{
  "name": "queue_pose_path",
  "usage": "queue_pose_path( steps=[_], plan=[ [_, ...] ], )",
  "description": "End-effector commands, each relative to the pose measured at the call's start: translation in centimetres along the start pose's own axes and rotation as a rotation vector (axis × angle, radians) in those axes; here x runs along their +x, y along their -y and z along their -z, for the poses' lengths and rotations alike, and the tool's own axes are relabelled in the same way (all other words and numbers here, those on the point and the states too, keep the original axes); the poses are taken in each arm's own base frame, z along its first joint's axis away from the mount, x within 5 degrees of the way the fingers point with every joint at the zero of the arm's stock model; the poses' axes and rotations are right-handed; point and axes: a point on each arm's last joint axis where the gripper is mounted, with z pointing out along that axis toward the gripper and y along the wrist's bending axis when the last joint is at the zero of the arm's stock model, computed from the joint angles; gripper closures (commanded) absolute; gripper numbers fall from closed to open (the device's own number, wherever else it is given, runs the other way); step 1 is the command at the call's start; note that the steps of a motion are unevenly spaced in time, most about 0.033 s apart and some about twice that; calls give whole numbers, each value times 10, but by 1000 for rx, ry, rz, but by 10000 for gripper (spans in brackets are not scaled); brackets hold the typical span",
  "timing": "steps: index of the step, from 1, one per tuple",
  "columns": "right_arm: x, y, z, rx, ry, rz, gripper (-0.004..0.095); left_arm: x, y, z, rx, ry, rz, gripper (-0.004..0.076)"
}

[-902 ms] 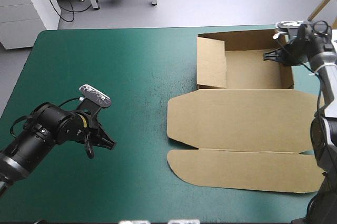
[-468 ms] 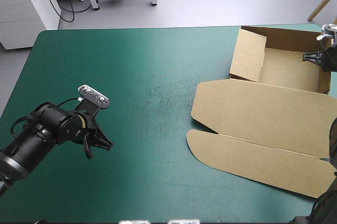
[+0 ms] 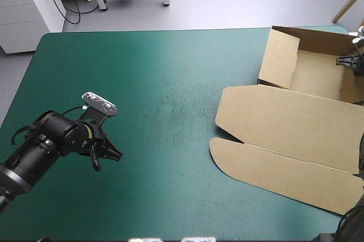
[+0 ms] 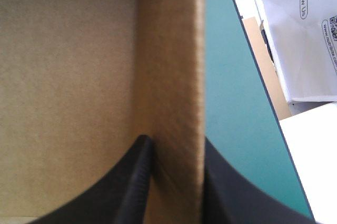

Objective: Fold the box

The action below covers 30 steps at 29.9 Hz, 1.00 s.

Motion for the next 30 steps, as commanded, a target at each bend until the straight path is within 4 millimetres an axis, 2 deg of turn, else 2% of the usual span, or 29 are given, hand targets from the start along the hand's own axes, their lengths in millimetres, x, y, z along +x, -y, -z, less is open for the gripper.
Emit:
queue_pose_path(
  steps=[1,3,5,11,14,16,19,28,30],
  plan=[
    [-15,9,39,40,157,-29,328,-4,-1,12,-3,67,23,734],
    [-15,9,39,39,157,-36,161,-4,-1,12,-3,67,28,734],
    [-15,10,40,42,159,-35,73,-4,-1,12,-3,67,30,734],
    [-21,10,56,34,148,-45,58,-4,-1,12,-1,68,37,734],
    [-22,8,71,1,133,-48,88,-4,-1,12,-4,69,37,734],
    [-22,5,82,-40,128,-29,144,-4,-2,12,-14,73,50,734],
    [-22,-3,102,-126,158,-4,284,-5,-4,12,-32,82,76,734],
    [-14,-20,149,-320,214,23,921,-9,-4,13,-27,129,106,734],
    [-13,-26,158,-360,235,32,922,-9,-4,13,-27,130,108,734]
  ],
)
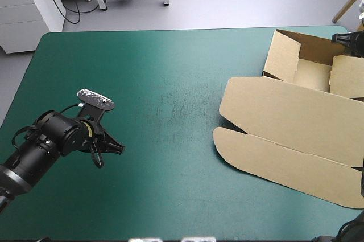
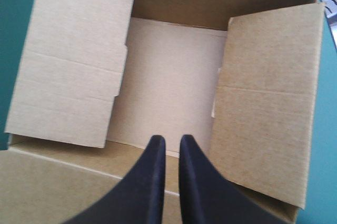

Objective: Fold the box

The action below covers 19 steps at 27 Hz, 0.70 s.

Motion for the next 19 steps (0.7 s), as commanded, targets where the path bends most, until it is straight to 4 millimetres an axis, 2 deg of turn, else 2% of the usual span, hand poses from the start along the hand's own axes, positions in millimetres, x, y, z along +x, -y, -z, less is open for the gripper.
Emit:
queue_pose_path(
  steps=[1,7,12,16,17,18,19],
  plan=[
    [-6,-23,45,-55,145,51,922,-6,-2,13,-1,86,7,734],
    [18,-63,51,-109,97,176,922,-6,-2,15,1,103,9,734],
    [55,-92,44,-168,34,295,922,1,-5,29,4,149,20,734],
    [85,-101,47,-183,49,304,922,10,-10,47,9,213,33,734],
    [105,-102,49,-186,40,302,922,17,-12,55,12,246,40,734],
    [116,-101,47,-186,25,307,922,21,-13,58,13,257,43,734],
    [138,-100,50,-187,21,326,922,32,-15,63,15,281,47,734]
  ],
)
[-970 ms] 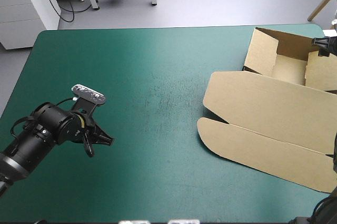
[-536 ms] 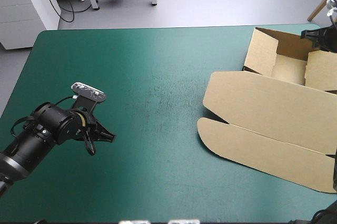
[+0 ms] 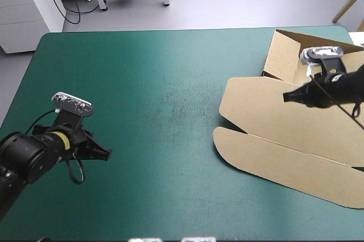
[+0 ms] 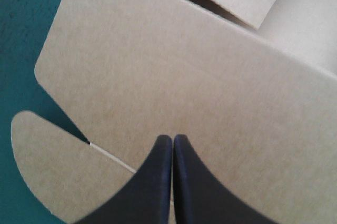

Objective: Fold the box

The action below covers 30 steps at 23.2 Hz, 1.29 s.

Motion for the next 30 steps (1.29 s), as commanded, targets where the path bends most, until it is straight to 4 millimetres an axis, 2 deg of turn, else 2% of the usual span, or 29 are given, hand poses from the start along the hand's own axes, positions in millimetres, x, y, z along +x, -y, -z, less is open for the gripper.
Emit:
queue_pose_path(
  steps=[1,2,5,6,10,16,20,30],
  plan=[
    [25,-13,17,13,90,36,922,8,-4,19,2,106,9,734],
    [48,-18,20,23,106,32,922,23,-6,22,3,119,12,734],
    [79,-28,31,41,156,36,922,46,-9,24,2,139,12,734],
    [100,-35,37,47,180,42,922,60,-10,23,3,149,13,734],
    [152,-53,53,54,266,66,922,100,-11,17,19,159,24,734],
    [198,-69,70,82,406,114,922,127,-13,14,20,196,30,734],
    [216,-72,61,65,369,111,922,138,-12,8,22,202,30,734],
    [216,-72,61,65,369,110,922,139,-13,9,19,202,30,734]
  ],
)
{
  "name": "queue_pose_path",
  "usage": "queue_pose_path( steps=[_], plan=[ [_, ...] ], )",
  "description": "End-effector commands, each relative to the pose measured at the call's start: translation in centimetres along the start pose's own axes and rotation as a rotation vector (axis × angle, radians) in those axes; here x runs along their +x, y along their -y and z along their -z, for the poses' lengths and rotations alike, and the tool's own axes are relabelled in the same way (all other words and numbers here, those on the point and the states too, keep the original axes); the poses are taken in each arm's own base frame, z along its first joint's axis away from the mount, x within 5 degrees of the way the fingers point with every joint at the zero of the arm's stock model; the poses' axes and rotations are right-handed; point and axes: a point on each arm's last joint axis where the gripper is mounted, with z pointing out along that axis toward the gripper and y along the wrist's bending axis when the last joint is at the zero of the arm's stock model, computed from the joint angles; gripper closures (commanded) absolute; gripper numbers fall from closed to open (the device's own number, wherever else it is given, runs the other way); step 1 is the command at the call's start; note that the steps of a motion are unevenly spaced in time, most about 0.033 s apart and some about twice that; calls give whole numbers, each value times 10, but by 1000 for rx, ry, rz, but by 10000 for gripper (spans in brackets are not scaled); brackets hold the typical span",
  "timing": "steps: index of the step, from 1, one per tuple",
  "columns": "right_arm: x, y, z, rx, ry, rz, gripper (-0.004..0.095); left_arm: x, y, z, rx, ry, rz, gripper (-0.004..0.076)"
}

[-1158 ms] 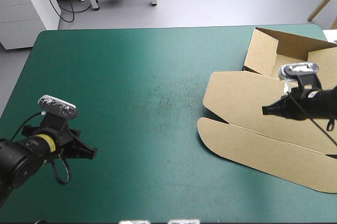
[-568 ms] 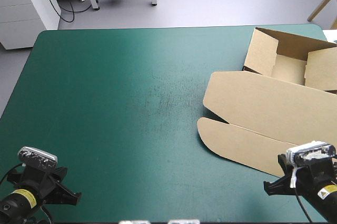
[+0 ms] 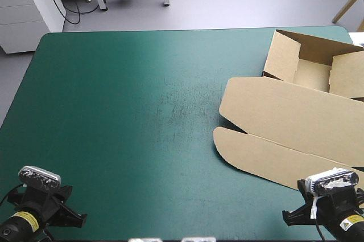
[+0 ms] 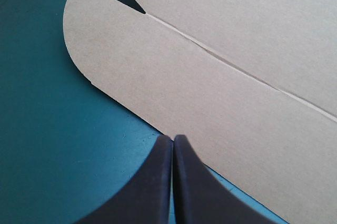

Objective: Fold the box

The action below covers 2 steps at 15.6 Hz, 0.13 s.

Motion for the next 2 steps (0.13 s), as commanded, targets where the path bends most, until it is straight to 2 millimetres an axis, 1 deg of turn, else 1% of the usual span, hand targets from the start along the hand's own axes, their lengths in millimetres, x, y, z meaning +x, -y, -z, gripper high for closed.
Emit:
queue_pose_path(
  steps=[1,2],
  plan=[
    [-10,0,4,4,65,-3,922,-10,0,4,6,69,1,734],
    [-10,0,4,4,65,-3,922,-10,0,4,6,69,1,734]
  ],
)
